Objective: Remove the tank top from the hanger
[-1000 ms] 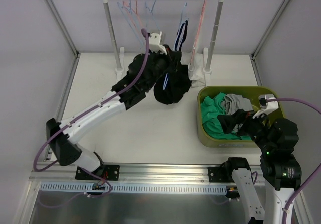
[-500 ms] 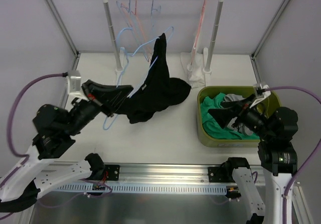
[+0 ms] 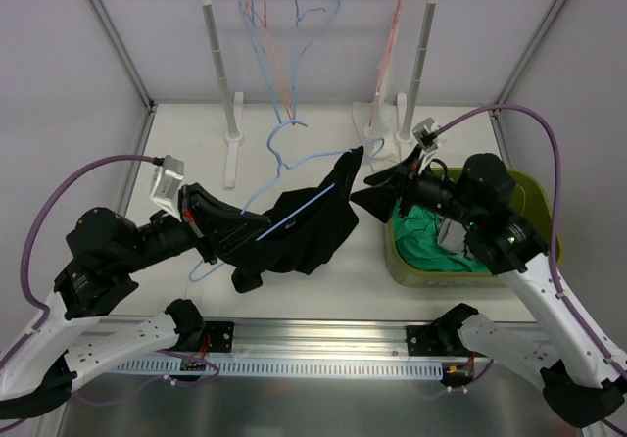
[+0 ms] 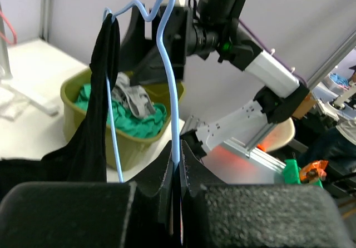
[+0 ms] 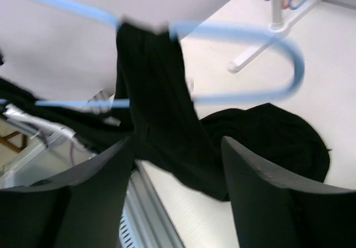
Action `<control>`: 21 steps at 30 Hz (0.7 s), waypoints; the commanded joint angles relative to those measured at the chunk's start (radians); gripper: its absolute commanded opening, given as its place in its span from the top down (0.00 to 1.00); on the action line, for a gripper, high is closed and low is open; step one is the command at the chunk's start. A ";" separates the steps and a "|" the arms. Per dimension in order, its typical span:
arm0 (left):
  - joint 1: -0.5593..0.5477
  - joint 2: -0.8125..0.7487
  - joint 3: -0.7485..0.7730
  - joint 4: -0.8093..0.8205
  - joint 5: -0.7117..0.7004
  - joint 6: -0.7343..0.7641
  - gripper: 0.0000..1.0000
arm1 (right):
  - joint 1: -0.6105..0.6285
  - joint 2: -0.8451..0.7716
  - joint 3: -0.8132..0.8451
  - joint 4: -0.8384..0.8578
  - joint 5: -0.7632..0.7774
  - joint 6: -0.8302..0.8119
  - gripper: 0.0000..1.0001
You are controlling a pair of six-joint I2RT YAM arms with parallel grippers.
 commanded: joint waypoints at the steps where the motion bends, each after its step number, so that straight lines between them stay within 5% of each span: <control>1: -0.007 0.022 -0.004 0.035 0.043 -0.058 1.00 | 0.037 0.045 0.027 0.133 0.153 -0.077 0.34; 5: -0.007 0.041 -0.009 0.035 0.060 -0.067 1.00 | 0.062 0.088 0.023 0.155 0.181 -0.104 0.52; 10: -0.007 0.027 -0.027 0.035 0.022 -0.058 1.00 | 0.065 0.093 -0.008 0.176 0.208 -0.094 0.92; 21: -0.007 -0.010 -0.068 -0.033 -0.096 -0.014 1.00 | 0.019 0.079 0.000 0.037 0.524 -0.097 1.00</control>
